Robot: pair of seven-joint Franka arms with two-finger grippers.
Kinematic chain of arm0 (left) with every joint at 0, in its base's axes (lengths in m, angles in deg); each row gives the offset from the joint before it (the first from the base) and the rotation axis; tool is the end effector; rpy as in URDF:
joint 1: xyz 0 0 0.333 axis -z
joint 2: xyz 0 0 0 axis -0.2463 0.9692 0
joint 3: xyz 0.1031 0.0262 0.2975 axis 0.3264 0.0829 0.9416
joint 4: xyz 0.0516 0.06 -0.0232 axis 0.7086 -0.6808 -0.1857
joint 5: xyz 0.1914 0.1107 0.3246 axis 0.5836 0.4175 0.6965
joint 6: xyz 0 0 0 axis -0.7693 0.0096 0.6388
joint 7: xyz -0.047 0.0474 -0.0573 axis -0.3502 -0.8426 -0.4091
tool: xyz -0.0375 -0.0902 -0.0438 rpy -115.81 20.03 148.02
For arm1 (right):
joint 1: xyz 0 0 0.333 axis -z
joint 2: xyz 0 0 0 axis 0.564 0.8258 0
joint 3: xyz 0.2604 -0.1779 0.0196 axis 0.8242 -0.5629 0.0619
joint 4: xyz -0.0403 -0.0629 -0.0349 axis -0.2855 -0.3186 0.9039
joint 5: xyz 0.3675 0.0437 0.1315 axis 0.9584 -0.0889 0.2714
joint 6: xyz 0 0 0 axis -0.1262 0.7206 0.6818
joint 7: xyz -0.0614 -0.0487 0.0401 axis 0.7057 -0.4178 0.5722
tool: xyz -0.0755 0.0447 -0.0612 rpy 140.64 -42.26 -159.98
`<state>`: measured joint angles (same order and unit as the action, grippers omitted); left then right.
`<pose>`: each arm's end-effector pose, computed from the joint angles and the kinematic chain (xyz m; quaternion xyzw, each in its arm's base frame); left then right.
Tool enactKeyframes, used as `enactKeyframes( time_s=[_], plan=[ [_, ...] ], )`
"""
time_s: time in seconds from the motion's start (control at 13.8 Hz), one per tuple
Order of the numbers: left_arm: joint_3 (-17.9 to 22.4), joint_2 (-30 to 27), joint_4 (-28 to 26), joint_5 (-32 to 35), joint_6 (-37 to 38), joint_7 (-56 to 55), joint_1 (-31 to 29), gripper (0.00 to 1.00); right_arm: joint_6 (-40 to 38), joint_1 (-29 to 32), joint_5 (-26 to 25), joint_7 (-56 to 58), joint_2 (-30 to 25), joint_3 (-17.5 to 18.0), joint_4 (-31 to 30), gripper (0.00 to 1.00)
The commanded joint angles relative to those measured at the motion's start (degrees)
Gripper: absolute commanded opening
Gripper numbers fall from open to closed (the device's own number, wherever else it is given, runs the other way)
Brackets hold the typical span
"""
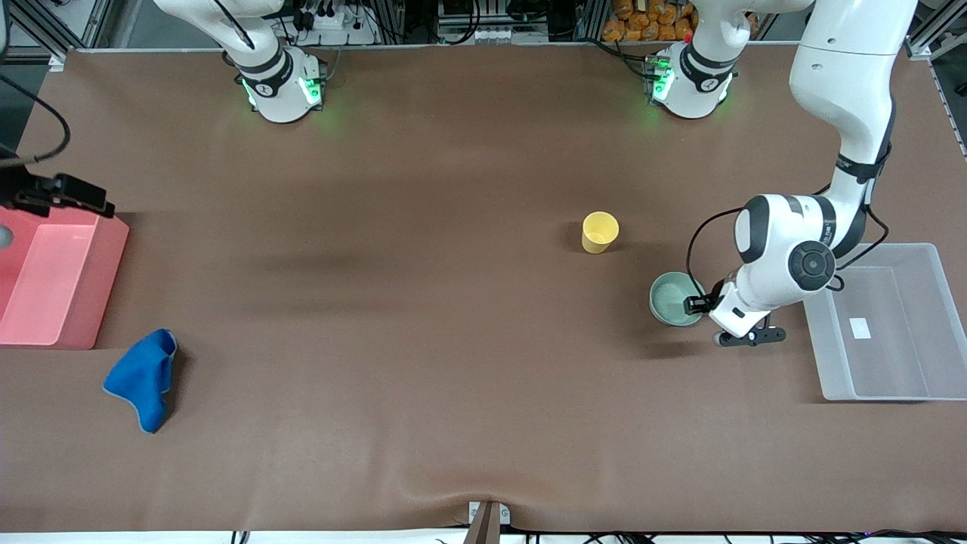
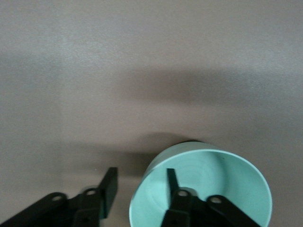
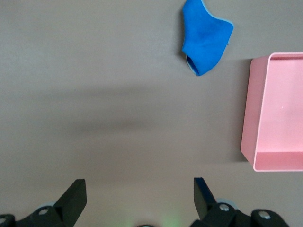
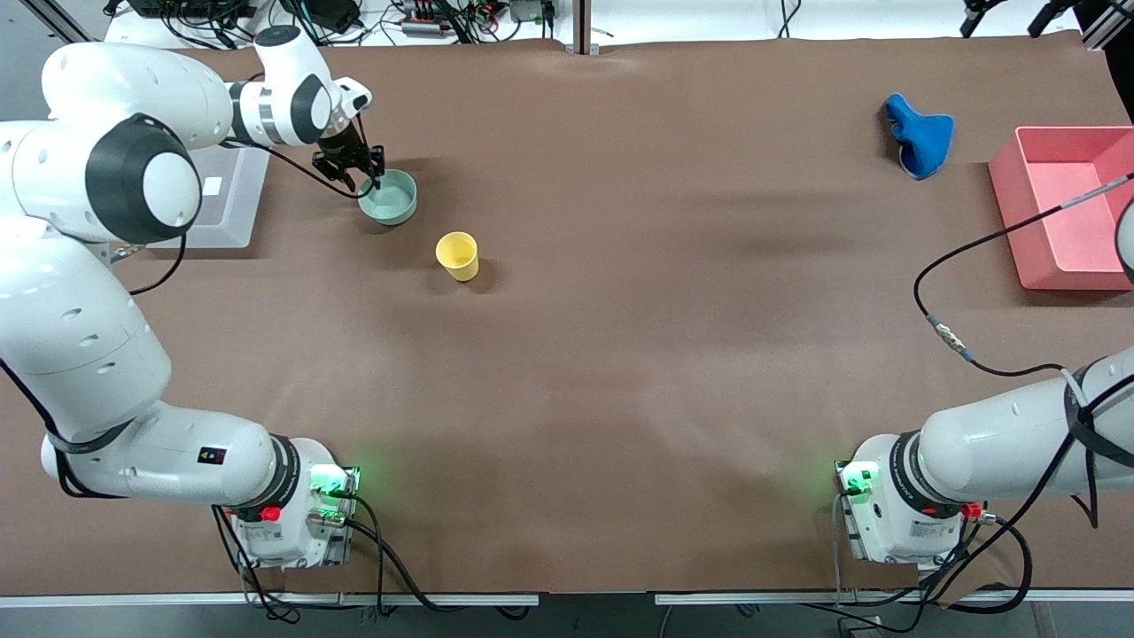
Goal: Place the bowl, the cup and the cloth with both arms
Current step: 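Carry the bowl into the clear bin while the right gripper lowers to the cloth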
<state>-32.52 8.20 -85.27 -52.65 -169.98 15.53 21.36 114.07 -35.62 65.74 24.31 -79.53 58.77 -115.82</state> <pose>0.6010 -0.0658 0.2120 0.9980 0.0464 -0.0387 0.0184 0.5781 -0.0438 0.5909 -0.9979 0.0160 0.0633 0.0044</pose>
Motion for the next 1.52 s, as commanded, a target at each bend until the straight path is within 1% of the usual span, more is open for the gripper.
enactKeyframes(
  time_s=[0.0, 0.15, 0.36, 0.51, 0.58, 0.8, 0.94, 1.02, 1.16, 1.31, 1.45],
  plan=[
    [-0.1, -0.6, -0.3, -0.5, -0.5, -0.7, -0.3, 0.00, 1.4, -0.2, -0.8, -0.7, 2.0, -0.2, 1.0, 1.00],
    [0.0, -1.2, 0.0, -0.5, 0.4, -0.8, -0.3, 0.00, 2.0, 0.0, -1.4, -0.7, 4.1, -0.2, 1.0, 1.00],
    [0.2, -2.7, 1.2, -0.5, 1.8, -2.0, -0.5, 0.00, 5.5, 0.1, -1.9, -0.7, 7.1, -0.3, 1.0, 1.00],
    [0.8, -4.3, 2.2, -0.4, 4.7, -1.2, -1.0, 0.00, 7.1, 0.1, -2.4, -0.7, 8.7, -0.4, 1.0, 1.00],
    [0.8, -4.9, 4.1, -0.1, 7.0, -0.3, -2.0, 0.00, 7.6, 0.2, -3.4, -0.8, 9.7, -0.5, 1.0, 1.00],
    [0.6, -5.6, 13.3, 0.7, 18.9, 2.9, -5.9, 0.00, 10.6, 0.8, -4.3, -1.0, 12.6, -0.5, 1.0, 1.00],
    [0.6, -5.6, 18.7, 0.7, 26.1, 6.1, -8.7, 0.00, 12.7, 2.9, -4.2, -1.1, 14.5, -0.5, 0.9, 1.00],
    [0.6, -5.6, 20.7, 0.7, 28.5, 8.2, -10.1, 0.00, 14.2, 3.7, -3.7, -1.0, 15.7, -0.5, 1.0, 1.00],
    [0.7, -5.7, 22.3, 1.0, 30.6, 13.0, -13.6, 0.00, 17.0, 4.1, -3.9, -0.7, 18.6, -0.4, 0.9, 1.00],
    [0.7, -6.2, 22.3, 1.0, 31.5, 18.9, -17.3, 0.00, 19.5, 3.6, -4.4, -0.7, 20.9, -0.5, 1.0, 1.00],
    [0.4, -6.9, 21.7, 1.0, 32.5, 24.5, -22.3, 0.00, 22.4, 3.7, -4.4, -0.7, 21.9, -0.4, 0.9, 1.00]
  ],
)
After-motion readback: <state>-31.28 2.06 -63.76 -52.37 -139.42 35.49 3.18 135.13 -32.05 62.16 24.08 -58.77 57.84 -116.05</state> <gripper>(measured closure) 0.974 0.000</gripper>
